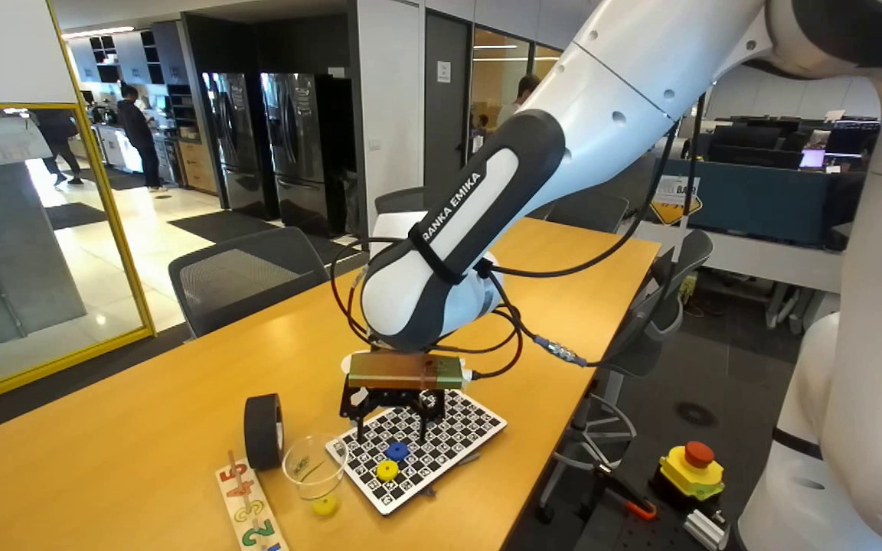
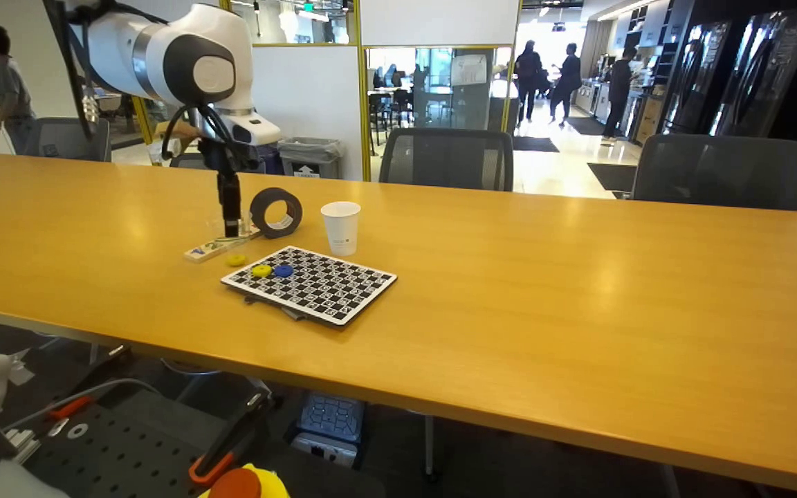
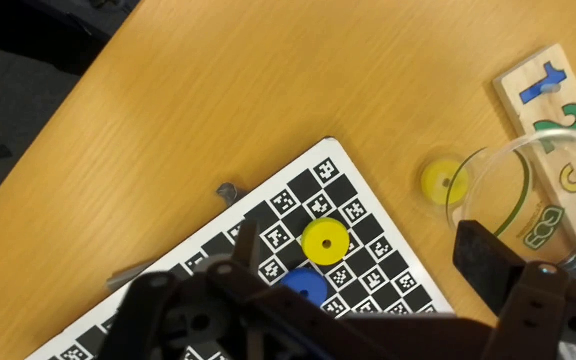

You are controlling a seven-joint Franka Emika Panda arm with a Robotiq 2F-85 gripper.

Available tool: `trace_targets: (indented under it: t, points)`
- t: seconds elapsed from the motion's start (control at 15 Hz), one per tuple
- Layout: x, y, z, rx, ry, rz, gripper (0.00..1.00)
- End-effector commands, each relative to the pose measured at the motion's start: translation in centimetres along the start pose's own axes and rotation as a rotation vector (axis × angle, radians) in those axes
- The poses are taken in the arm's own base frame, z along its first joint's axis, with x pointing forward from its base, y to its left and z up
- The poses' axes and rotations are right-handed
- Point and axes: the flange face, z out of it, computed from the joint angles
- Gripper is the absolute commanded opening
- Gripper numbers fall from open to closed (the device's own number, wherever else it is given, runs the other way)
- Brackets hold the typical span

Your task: Put the tiles on the board in the cups

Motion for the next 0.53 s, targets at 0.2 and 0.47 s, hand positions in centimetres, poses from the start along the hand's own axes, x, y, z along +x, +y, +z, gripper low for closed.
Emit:
trace_targets:
  t: [0.2,0.47]
  points:
    - [4.2,-0.1,3.9,0.036,0.053,0.343,1.0]
    - [6.1,0.1,5.9,0.001,0.094,0.443,1.0]
